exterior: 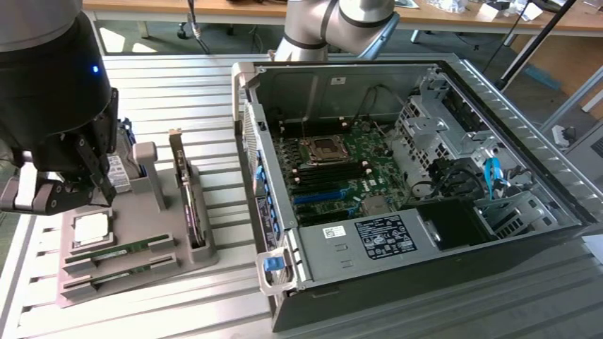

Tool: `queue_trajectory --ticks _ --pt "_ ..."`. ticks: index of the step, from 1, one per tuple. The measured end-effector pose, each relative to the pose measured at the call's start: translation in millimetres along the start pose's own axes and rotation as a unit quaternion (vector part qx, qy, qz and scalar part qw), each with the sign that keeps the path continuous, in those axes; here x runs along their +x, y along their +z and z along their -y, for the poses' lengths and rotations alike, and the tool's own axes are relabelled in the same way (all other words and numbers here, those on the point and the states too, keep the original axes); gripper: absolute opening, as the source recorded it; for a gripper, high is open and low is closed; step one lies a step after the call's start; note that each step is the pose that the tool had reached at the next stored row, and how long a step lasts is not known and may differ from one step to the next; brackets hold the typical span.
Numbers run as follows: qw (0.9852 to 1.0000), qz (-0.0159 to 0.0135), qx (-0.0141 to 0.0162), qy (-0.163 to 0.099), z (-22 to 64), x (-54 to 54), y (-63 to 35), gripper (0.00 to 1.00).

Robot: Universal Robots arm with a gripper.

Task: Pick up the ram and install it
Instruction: 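Pick up the ram and move it above insertion slot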

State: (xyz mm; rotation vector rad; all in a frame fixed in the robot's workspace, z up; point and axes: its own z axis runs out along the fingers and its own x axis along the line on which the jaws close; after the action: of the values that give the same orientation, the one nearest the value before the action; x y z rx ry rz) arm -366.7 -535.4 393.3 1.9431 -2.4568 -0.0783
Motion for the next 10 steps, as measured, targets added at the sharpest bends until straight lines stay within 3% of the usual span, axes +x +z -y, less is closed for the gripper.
queue_trajectory --ticks 4,10 --pt "0.9996 -0.0013 -0.0007 -0.028 0.0 0.0 0.0 0.11" --pt "0.9976 -0.0031 -0.0017 -0.069 0.0 0.0 0.0 0.11"
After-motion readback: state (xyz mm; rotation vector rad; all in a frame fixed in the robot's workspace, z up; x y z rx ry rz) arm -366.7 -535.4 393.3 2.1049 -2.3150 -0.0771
